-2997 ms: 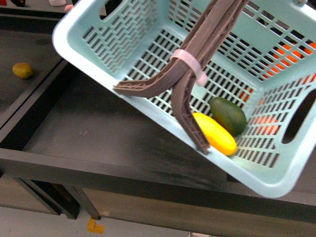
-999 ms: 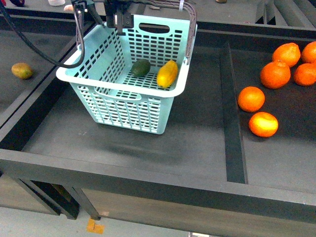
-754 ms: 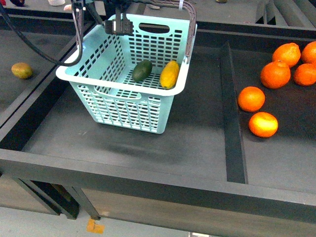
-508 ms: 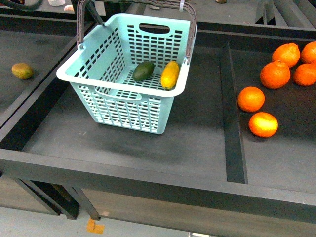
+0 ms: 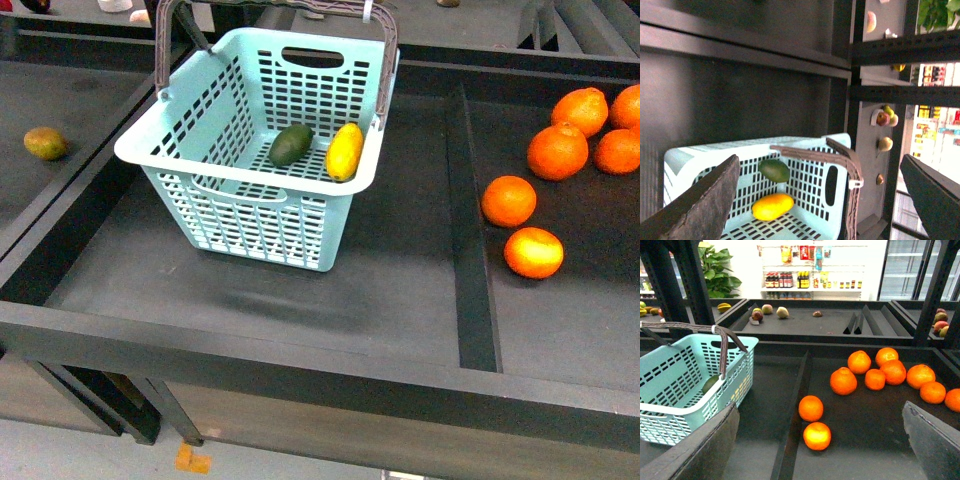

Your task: Pick mango and avocado into basket

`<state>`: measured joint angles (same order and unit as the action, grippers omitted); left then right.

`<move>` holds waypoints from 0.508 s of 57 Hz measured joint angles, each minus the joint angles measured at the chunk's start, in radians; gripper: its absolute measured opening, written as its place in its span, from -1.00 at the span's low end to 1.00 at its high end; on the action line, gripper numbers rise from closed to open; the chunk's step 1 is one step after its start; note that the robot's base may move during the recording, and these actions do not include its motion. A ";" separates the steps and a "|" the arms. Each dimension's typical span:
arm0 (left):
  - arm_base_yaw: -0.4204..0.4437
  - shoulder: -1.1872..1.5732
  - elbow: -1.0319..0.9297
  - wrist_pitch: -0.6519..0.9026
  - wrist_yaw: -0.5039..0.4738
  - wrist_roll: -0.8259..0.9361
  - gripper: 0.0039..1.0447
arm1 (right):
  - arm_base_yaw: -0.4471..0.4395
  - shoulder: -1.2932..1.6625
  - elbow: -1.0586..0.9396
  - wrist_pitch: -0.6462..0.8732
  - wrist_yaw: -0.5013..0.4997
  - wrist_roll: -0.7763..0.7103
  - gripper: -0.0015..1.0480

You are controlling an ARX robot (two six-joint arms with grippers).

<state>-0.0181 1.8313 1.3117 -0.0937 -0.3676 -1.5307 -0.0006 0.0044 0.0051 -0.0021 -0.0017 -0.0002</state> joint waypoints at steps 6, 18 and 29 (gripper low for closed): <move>0.056 -0.092 -0.060 -0.004 -0.006 0.016 0.87 | 0.000 0.000 0.000 0.000 0.000 0.000 0.85; 0.150 -0.385 -0.139 -0.103 -0.016 0.088 0.87 | 0.000 0.000 0.000 0.000 0.000 0.000 0.85; 0.171 -0.497 -0.494 0.534 0.483 0.838 0.30 | 0.000 0.000 0.000 0.000 -0.001 0.000 0.85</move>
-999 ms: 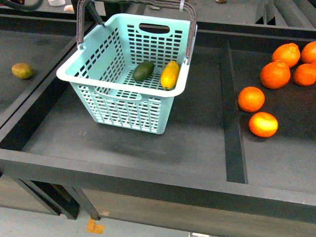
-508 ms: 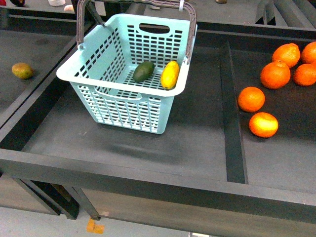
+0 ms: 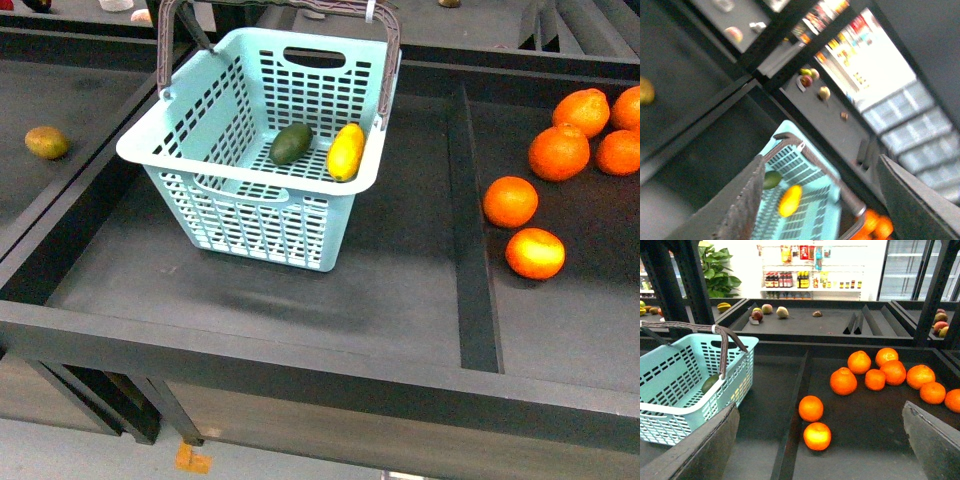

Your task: Pick mango and avocado into basket

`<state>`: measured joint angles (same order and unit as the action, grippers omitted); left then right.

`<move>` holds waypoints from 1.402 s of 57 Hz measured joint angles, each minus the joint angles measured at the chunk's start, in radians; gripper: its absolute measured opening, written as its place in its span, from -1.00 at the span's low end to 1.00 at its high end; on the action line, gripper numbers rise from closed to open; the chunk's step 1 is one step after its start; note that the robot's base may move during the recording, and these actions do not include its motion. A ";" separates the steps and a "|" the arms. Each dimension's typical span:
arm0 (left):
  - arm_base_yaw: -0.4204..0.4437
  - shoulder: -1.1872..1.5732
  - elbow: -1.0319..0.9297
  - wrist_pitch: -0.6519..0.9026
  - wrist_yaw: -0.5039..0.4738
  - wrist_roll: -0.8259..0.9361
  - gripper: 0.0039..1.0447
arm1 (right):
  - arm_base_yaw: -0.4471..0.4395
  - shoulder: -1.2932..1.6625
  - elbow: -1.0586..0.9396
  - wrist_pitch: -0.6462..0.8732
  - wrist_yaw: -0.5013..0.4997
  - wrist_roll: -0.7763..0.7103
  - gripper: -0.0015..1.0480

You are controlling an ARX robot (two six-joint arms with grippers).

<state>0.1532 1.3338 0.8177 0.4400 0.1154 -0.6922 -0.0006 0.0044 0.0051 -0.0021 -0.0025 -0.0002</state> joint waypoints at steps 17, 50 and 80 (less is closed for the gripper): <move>-0.063 -0.220 -0.411 0.258 -0.027 0.647 -0.88 | 0.000 0.000 0.000 0.000 0.001 0.000 0.85; -0.152 -0.575 -0.714 0.208 -0.115 0.678 -0.96 | 0.000 0.000 0.000 0.000 0.001 0.000 0.85; -0.152 -0.927 -0.800 -0.031 -0.115 0.684 -0.96 | 0.000 0.000 0.000 0.000 0.001 0.000 0.85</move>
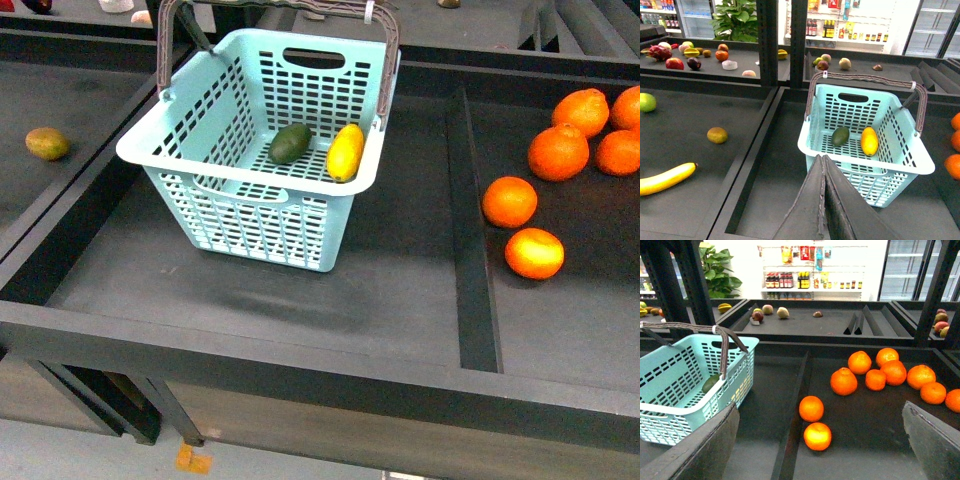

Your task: Pick mango and avocado into basket

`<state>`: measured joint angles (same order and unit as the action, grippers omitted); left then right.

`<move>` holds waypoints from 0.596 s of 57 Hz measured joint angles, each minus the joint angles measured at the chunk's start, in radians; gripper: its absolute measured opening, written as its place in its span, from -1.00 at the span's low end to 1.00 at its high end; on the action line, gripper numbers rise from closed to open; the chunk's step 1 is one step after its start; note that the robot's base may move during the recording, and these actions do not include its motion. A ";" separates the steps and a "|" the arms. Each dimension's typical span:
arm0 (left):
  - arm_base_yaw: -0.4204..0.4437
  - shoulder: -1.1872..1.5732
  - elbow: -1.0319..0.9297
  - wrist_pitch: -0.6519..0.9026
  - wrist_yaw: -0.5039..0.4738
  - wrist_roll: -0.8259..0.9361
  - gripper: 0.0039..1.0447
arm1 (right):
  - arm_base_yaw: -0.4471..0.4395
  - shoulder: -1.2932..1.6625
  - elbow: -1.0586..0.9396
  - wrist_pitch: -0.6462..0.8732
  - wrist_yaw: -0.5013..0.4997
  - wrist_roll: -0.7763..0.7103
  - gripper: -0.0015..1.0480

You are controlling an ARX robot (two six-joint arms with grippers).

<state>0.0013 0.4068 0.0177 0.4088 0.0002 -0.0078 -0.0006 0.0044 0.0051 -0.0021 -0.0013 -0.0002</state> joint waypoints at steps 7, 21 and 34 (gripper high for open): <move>0.000 -0.062 0.000 -0.061 0.000 0.000 -0.96 | 0.000 0.000 0.000 0.000 0.000 0.000 0.85; 0.000 -0.160 0.000 -0.158 0.000 0.000 -0.96 | 0.000 0.000 0.000 0.000 0.000 0.000 0.85; 0.000 -0.227 0.000 -0.225 0.000 0.000 -0.96 | 0.000 0.000 0.000 0.000 0.000 0.000 0.85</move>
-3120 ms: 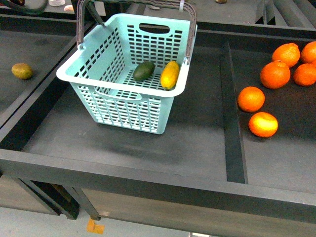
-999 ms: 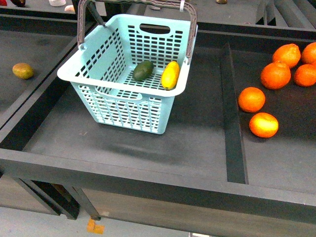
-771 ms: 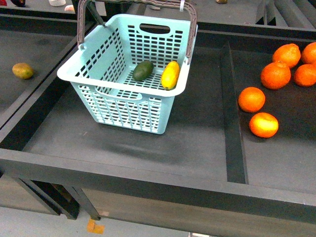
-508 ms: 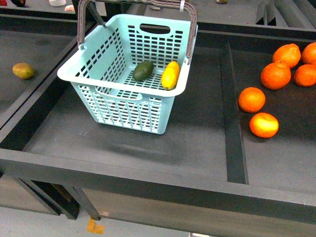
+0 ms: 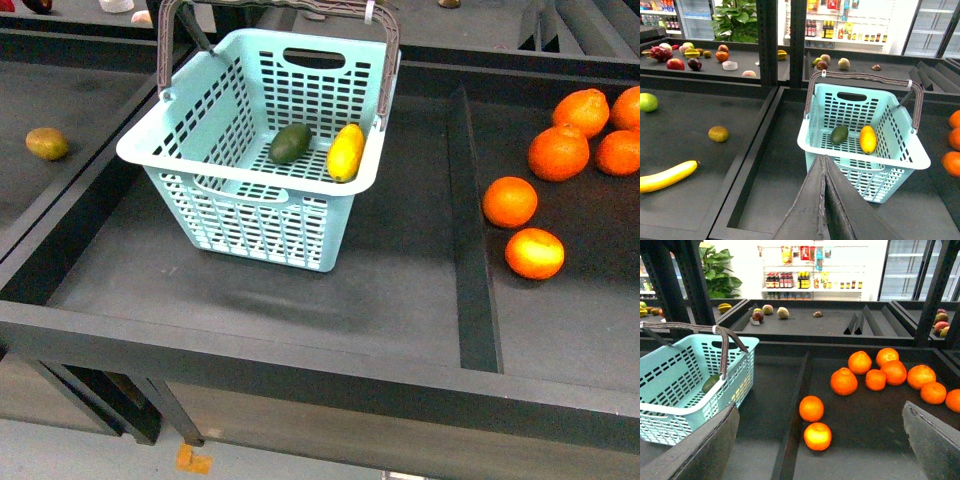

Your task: Pick mango and avocado into basket

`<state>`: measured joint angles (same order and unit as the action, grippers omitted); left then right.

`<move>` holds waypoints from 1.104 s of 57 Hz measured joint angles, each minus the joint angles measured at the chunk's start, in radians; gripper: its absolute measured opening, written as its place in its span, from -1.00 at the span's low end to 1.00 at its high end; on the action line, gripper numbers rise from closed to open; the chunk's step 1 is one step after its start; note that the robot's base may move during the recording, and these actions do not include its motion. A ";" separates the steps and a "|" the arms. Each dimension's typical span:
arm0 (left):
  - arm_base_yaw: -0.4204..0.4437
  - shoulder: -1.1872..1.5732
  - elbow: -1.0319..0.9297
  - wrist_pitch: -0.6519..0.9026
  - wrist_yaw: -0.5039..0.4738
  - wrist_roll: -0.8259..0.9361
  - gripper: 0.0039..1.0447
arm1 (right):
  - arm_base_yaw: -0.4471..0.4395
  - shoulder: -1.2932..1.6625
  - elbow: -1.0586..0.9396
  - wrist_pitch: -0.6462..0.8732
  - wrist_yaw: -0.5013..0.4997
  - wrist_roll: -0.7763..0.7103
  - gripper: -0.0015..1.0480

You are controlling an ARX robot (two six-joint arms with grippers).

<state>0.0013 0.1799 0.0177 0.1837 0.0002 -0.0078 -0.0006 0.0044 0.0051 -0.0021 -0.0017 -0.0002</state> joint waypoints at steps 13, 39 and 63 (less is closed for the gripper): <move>0.000 -0.174 0.001 -0.181 0.000 0.000 -0.96 | 0.000 0.000 0.000 0.000 0.000 0.000 0.85; -0.001 -0.175 0.001 -0.181 0.000 0.000 -0.94 | 0.000 0.000 0.000 0.000 0.000 0.000 0.85; -0.001 -0.175 0.001 -0.181 0.000 0.000 0.69 | 0.000 0.000 0.000 0.000 0.000 0.000 0.85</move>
<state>0.0006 0.0048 0.0185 0.0025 0.0002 -0.0074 -0.0006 0.0044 0.0051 -0.0021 -0.0013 -0.0002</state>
